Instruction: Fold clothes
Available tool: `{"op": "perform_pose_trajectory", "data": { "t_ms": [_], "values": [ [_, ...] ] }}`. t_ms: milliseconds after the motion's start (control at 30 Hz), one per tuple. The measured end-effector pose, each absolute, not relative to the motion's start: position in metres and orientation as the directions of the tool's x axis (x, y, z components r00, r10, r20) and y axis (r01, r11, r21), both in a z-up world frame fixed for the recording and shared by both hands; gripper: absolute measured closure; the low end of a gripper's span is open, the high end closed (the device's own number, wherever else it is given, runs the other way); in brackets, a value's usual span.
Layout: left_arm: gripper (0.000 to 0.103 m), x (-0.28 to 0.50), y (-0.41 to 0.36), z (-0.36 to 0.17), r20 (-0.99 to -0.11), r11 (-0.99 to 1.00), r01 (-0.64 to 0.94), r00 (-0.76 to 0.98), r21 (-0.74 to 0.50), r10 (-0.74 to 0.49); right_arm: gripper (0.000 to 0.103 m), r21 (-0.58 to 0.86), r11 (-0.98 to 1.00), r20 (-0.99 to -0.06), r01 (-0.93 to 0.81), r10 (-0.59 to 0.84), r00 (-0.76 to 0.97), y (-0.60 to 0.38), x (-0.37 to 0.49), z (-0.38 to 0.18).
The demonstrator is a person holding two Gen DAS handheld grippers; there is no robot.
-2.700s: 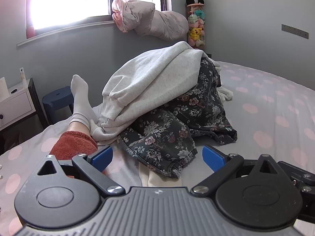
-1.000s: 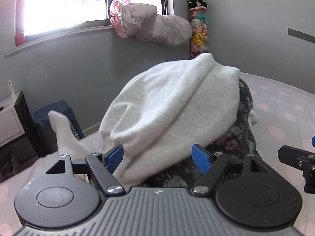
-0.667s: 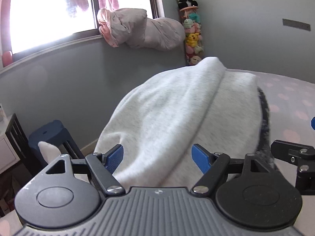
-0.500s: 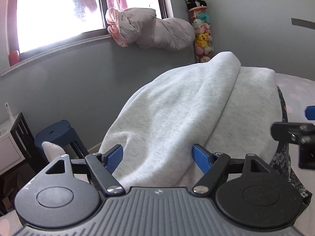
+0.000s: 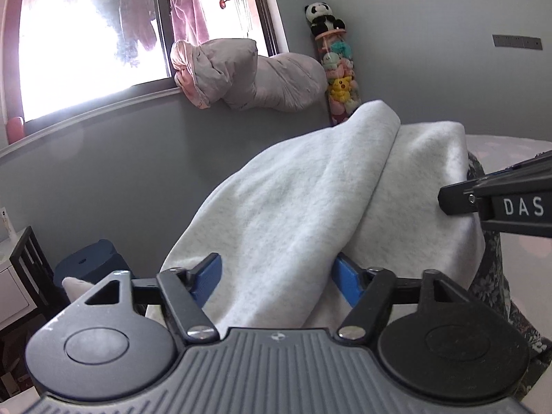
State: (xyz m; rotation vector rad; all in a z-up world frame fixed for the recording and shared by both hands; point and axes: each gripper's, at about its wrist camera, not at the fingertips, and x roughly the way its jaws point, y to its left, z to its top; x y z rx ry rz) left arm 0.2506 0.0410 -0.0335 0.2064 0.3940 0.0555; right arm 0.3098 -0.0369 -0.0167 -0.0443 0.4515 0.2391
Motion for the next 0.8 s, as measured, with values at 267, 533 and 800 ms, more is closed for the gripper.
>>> {"op": "perform_pose_trajectory", "data": {
  "t_ms": [267, 533, 800],
  "values": [
    [0.093, 0.265, 0.047, -0.011, -0.439, 0.982, 0.082, 0.898, 0.172, 0.002, 0.097, -0.044, 0.967, -0.398, -0.252, 0.215, 0.892, -0.033, 0.307, 0.009],
    [0.099, 0.281, 0.072, 0.062, -0.371, 0.970, 0.060, 0.928, 0.237, 0.033, 0.103, -0.070, 0.982, -0.253, -0.173, 0.151, 0.956, -0.047, 0.307, 0.068],
    [0.099, 0.271, 0.049, 0.089, -0.388, 0.945, 0.096, 0.921, 0.311, 0.034, 0.089, 0.137, 0.957, -0.428, -0.257, 0.292, 0.856, -0.096, 0.302, 0.092]
  ]
}}
